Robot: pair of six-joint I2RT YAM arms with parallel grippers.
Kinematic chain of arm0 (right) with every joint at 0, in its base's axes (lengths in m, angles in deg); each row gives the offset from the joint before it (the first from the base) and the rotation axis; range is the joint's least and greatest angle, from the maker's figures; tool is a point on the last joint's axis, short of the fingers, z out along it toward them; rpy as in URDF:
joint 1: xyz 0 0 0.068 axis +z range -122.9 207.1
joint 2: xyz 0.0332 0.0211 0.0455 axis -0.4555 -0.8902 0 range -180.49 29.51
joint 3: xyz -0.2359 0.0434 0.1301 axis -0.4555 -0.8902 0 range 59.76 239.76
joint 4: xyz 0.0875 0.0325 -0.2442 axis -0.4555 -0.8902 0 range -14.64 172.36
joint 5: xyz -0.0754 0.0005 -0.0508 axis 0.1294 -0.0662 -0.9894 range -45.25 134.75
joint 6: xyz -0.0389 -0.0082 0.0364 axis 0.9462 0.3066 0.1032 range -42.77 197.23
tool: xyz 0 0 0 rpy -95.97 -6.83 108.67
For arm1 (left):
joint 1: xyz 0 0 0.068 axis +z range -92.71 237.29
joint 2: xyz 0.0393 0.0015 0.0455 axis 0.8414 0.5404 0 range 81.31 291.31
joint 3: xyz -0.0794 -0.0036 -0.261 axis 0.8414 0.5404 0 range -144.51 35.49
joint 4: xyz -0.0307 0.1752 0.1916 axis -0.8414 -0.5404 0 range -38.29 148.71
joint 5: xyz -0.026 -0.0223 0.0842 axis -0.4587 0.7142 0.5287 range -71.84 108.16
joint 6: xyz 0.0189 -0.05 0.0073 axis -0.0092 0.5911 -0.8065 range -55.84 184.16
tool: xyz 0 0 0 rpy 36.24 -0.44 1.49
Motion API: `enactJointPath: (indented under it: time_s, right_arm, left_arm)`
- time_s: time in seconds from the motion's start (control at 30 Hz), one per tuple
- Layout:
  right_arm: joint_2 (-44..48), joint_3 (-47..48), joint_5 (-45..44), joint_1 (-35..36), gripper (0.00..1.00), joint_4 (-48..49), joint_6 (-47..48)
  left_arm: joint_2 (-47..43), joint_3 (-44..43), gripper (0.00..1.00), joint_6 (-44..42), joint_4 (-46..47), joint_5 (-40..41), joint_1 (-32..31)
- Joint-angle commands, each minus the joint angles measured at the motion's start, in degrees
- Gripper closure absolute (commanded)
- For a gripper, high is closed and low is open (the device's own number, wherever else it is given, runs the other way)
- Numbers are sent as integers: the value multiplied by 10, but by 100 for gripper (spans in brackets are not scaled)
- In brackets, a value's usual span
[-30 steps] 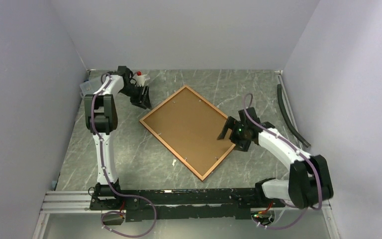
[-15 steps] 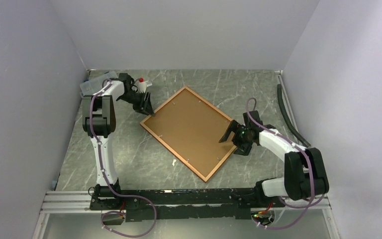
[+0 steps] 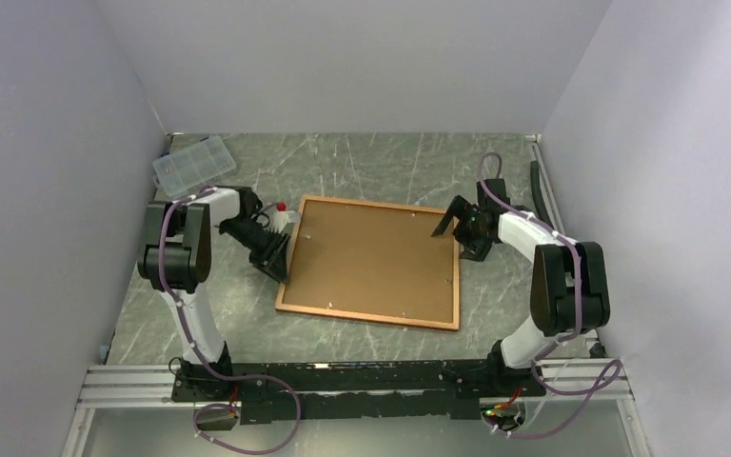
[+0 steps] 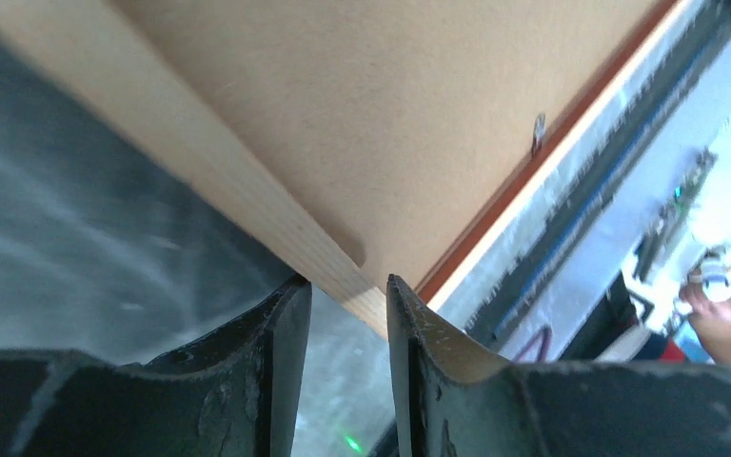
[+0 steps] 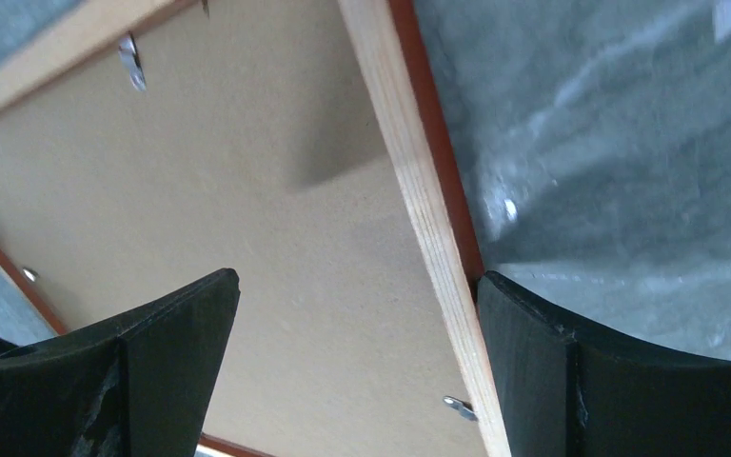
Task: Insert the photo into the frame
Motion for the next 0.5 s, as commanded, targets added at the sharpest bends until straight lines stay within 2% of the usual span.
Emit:
enactJointPath:
  time_s: [0.0, 0.13, 0.27, 0.37, 0.47]
  right_arm:
    - [-21, 65, 2, -6, 0, 19, 8]
    - [-12, 113, -40, -6, 0, -8, 6]
    - [27, 112, -51, 13, 0, 4, -20]
    - [36, 118, -44, 69, 0, 15, -48]
    - [19, 132, -41, 158, 0, 39, -92]
  left_arm:
    - [-59, 24, 59, -65, -76, -7, -16]
    - [-64, -4, 58, -40, -72, -2, -4]
    - [-31, -57, 58, 21, -27, -7, 23]
    - [7, -87, 58, 71, 16, -18, 38]
    - [50, -115, 59, 101, 36, -41, 38]
